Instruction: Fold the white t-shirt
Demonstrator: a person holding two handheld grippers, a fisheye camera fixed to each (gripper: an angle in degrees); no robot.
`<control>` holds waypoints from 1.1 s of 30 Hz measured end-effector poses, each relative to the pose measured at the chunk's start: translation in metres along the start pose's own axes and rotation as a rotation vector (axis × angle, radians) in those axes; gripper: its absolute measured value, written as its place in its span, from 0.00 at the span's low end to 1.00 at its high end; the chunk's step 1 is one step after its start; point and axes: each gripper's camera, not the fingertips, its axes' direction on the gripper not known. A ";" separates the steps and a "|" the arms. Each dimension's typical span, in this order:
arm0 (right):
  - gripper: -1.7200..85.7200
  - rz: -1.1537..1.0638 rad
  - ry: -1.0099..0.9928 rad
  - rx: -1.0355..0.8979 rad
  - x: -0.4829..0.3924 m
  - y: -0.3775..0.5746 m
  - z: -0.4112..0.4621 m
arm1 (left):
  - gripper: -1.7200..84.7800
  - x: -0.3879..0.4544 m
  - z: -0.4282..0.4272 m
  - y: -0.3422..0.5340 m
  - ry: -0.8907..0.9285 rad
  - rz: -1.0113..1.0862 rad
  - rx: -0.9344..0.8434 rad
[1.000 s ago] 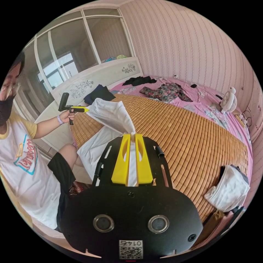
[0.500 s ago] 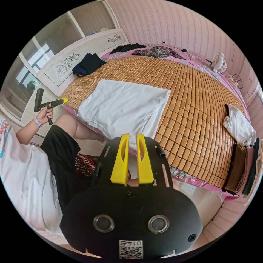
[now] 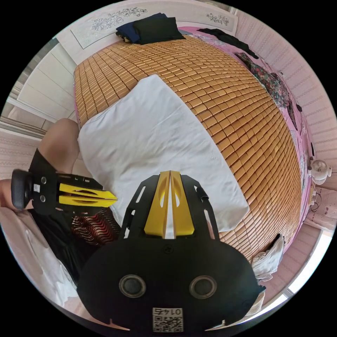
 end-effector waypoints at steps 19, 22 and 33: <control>0.02 -0.052 -0.057 -0.379 0.057 -0.146 0.051 | 0.01 0.009 0.065 0.061 -0.010 -0.011 0.086; 0.02 -0.054 -0.062 -0.389 0.063 -0.144 0.050 | 0.01 0.007 0.072 0.064 -0.001 -0.022 0.077; 0.06 0.374 -0.253 0.046 0.096 0.143 -0.005 | 0.03 0.010 0.055 0.071 0.099 0.013 0.232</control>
